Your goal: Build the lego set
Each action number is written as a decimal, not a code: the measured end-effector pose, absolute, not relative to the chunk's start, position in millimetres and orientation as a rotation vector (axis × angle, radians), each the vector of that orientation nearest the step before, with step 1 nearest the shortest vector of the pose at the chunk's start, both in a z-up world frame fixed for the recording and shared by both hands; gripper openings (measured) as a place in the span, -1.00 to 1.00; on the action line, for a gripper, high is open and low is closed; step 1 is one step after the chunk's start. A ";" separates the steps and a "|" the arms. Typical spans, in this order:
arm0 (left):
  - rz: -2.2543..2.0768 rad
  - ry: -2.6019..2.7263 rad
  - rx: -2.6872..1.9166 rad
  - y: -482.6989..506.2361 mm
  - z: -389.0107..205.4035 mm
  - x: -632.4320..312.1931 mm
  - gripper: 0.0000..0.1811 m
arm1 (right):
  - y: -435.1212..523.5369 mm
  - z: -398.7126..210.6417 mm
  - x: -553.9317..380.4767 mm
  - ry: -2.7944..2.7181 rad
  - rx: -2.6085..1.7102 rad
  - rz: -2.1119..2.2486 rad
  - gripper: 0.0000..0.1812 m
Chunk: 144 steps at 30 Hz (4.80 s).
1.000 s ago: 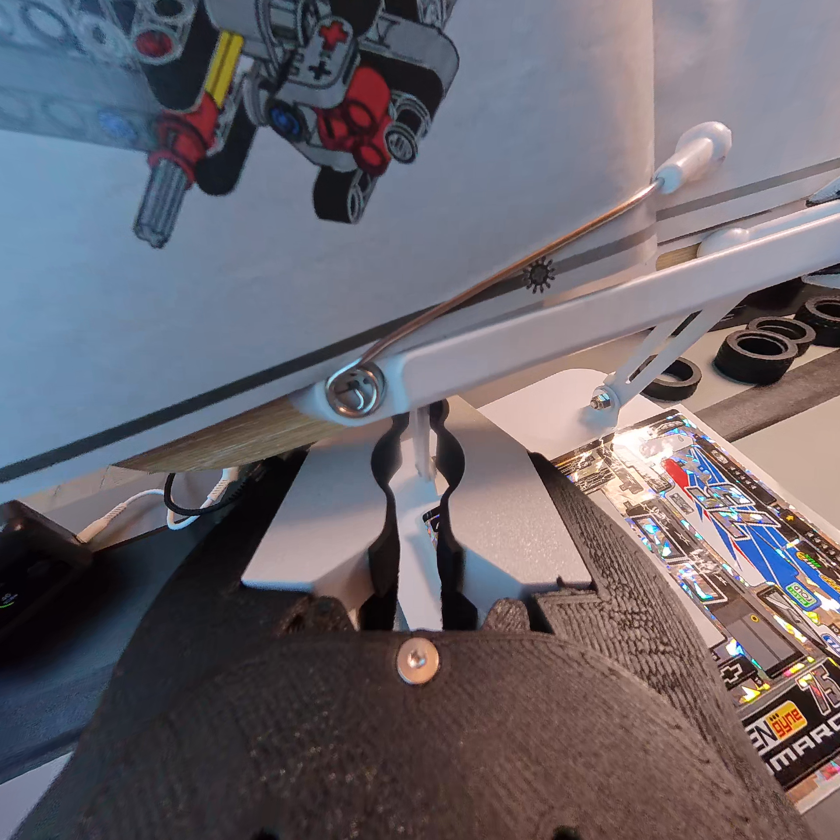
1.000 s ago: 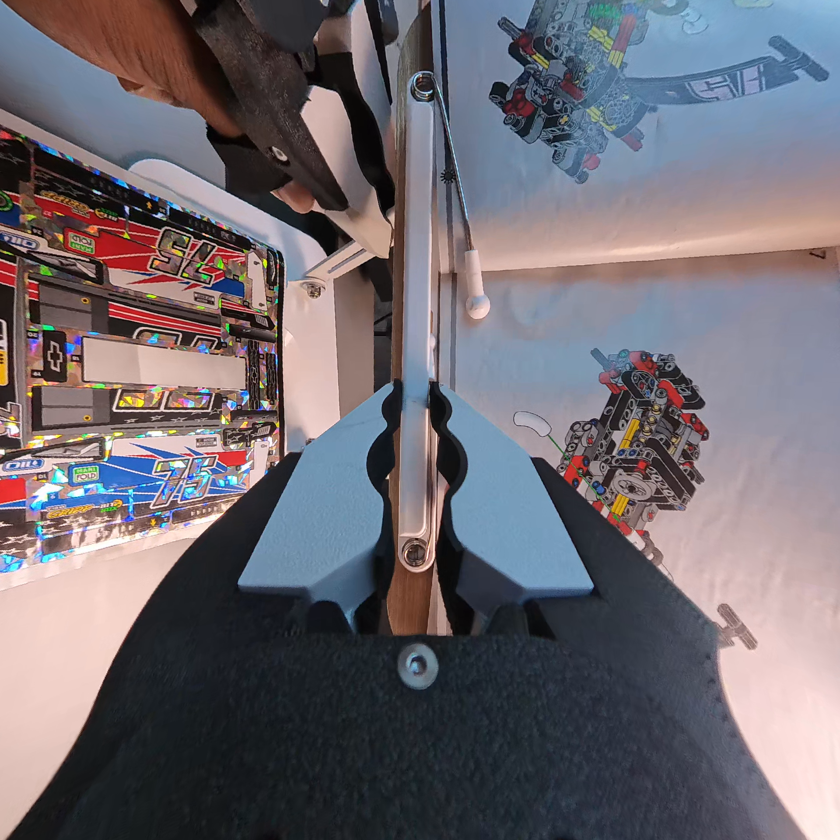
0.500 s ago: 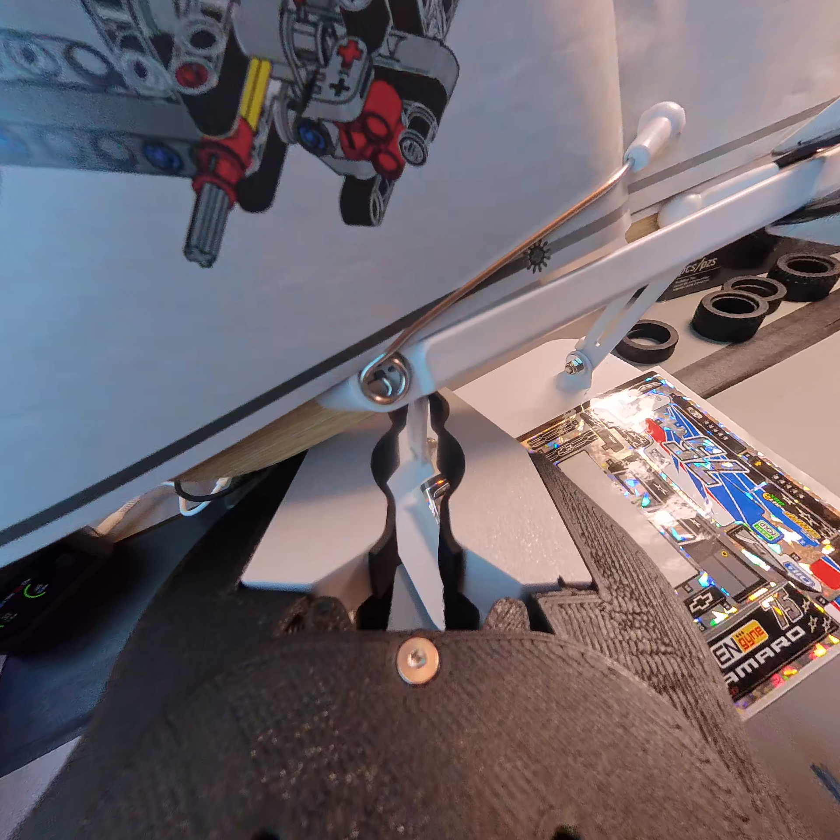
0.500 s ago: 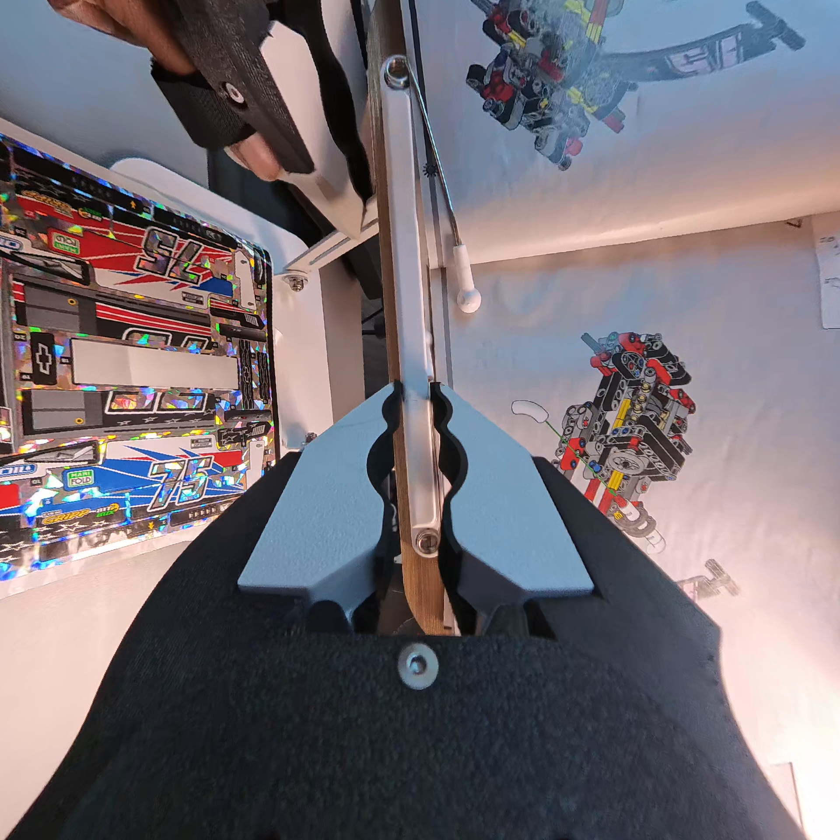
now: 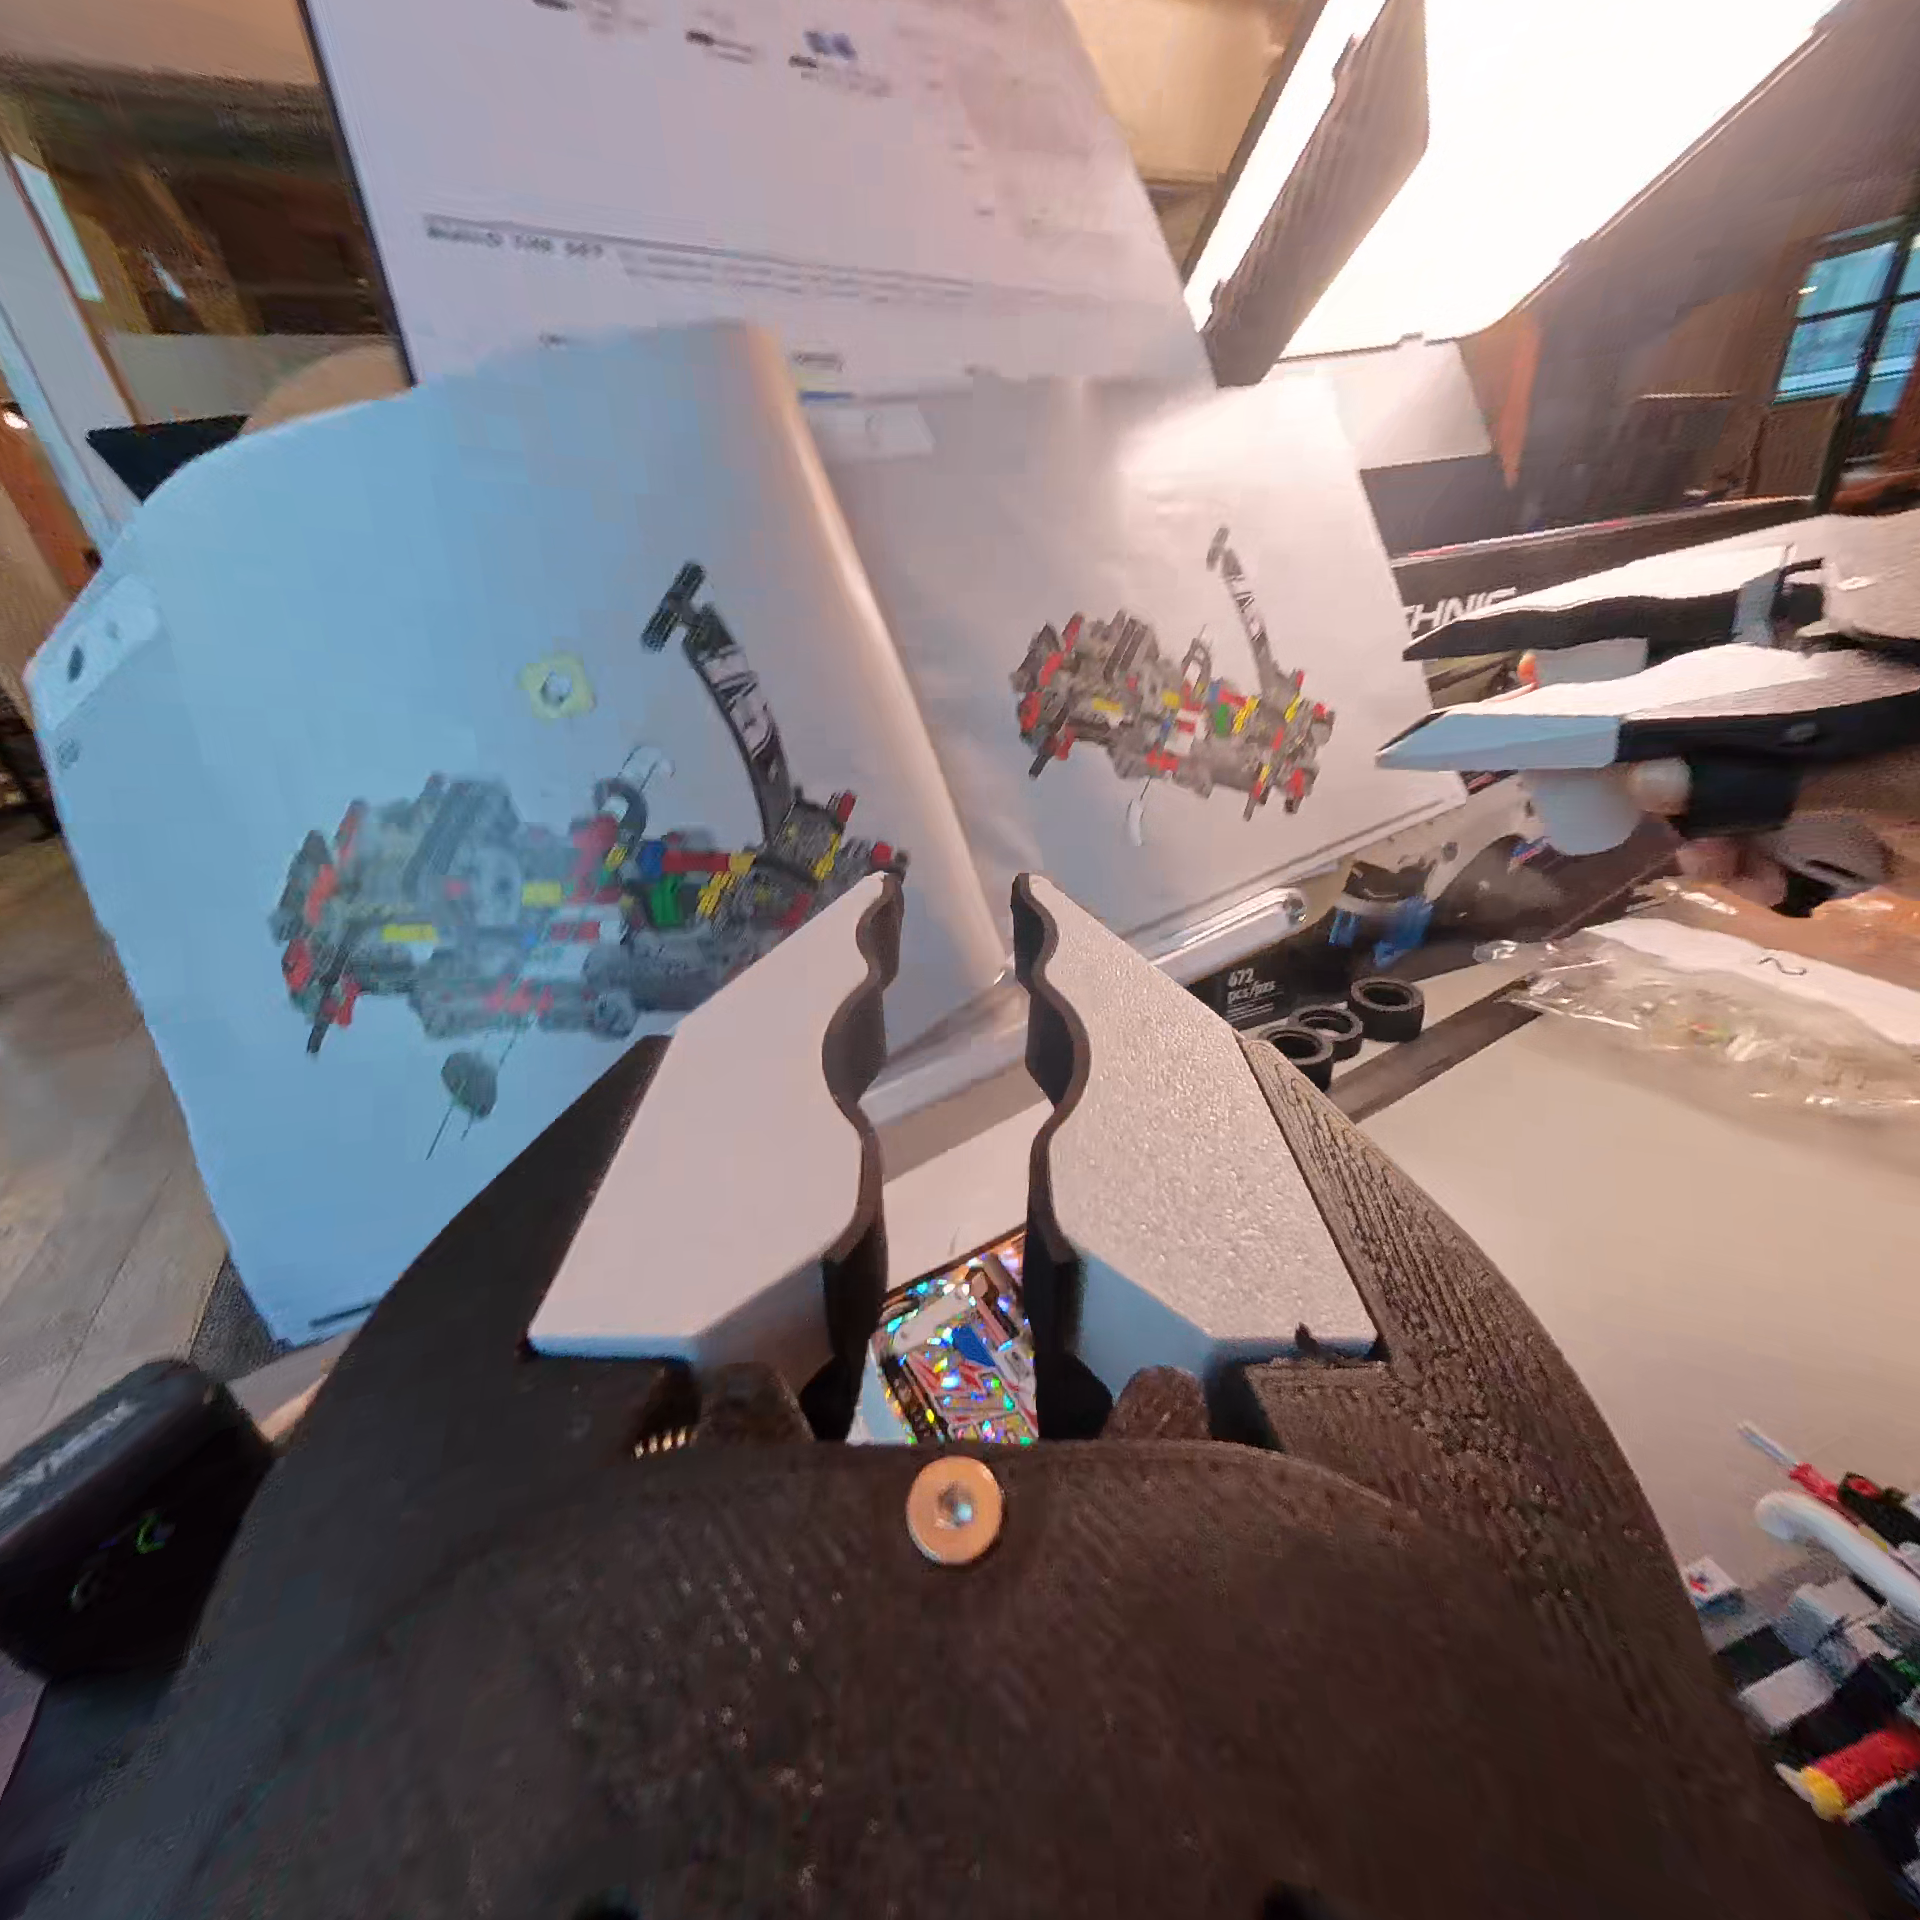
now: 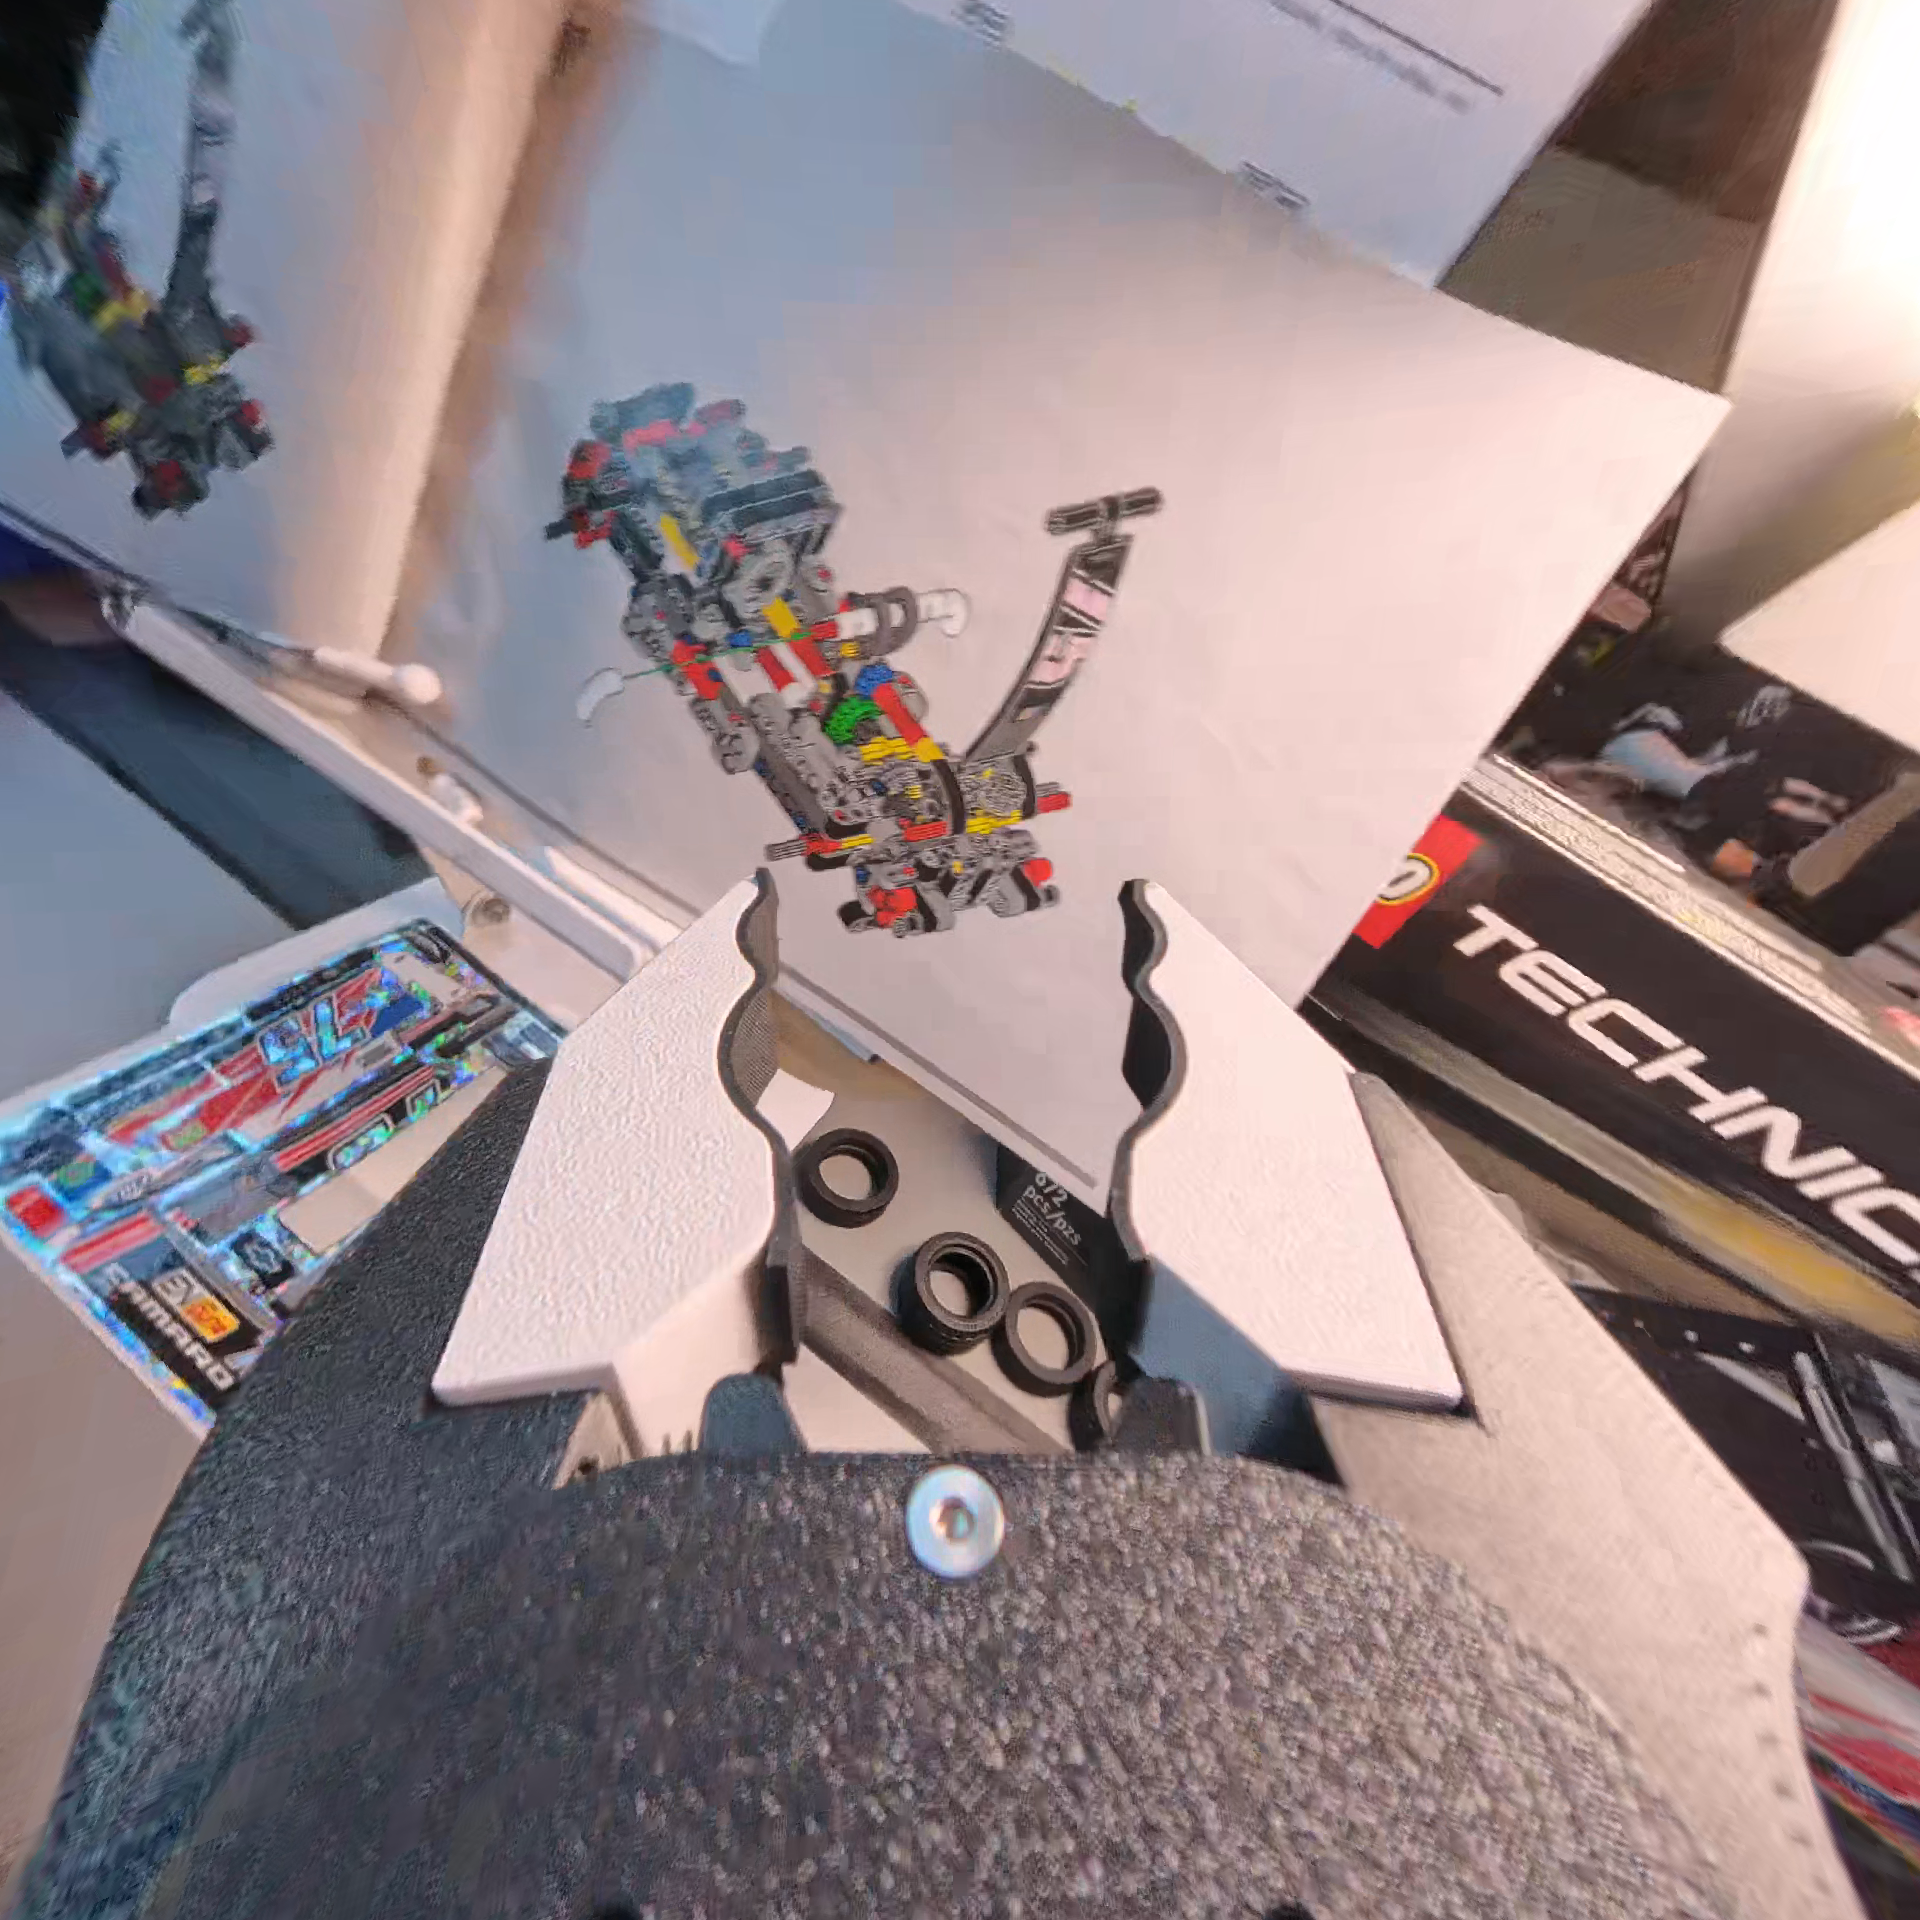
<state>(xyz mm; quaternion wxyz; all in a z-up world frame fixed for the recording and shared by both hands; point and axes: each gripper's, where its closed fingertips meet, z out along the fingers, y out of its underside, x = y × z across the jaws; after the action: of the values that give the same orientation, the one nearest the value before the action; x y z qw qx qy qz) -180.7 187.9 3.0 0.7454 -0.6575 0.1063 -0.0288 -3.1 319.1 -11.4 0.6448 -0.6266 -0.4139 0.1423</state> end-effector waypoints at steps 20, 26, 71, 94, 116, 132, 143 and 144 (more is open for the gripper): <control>-0.023 0.153 -1.594 232.2 -11.0 -225.0 -0.73 | 367.8 -9.8 -29.2 -0.794 -1.693 0.203 0.18; -0.077 0.134 -1.582 219.3 -5.8 -223.8 -0.68 | 364.6 -9.1 -28.7 -0.834 -1.686 0.168 -0.13; 0.697 0.974 -1.548 244.6 -60.6 -181.2 -1.00 | 290.1 4.3 -48.9 -1.035 -1.553 0.292 -0.67; -0.892 -0.157 -1.211 160.7 41.2 -224.8 -0.51 | 194.4 22.5 -202.5 -1.328 -1.307 0.318 -0.67; -0.849 0.048 -1.353 165.1 24.2 -221.0 -0.68 | 231.5 0.6 -87.2 -1.102 -1.269 0.638 -0.59; -0.743 0.254 -1.559 155.7 -26.1 -174.3 -1.00 | 252.6 -15.1 -62.8 -1.037 -1.347 0.614 -0.56; -0.015 0.304 -1.638 146.3 74.2 -279.9 -1.00 | 253.6 -20.6 -70.4 -1.234 -1.361 0.509 -0.72; 0.021 0.304 -1.651 149.8 82.7 -289.5 -1.00 | 252.3 -19.7 -77.7 -1.274 -1.346 0.476 -0.73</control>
<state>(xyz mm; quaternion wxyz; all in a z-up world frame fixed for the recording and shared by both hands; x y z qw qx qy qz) -289.5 149.8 82.7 0.6677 -0.7321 0.1348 0.0095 -77.7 252.3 -19.7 0.5764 -0.5748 -0.5441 0.2033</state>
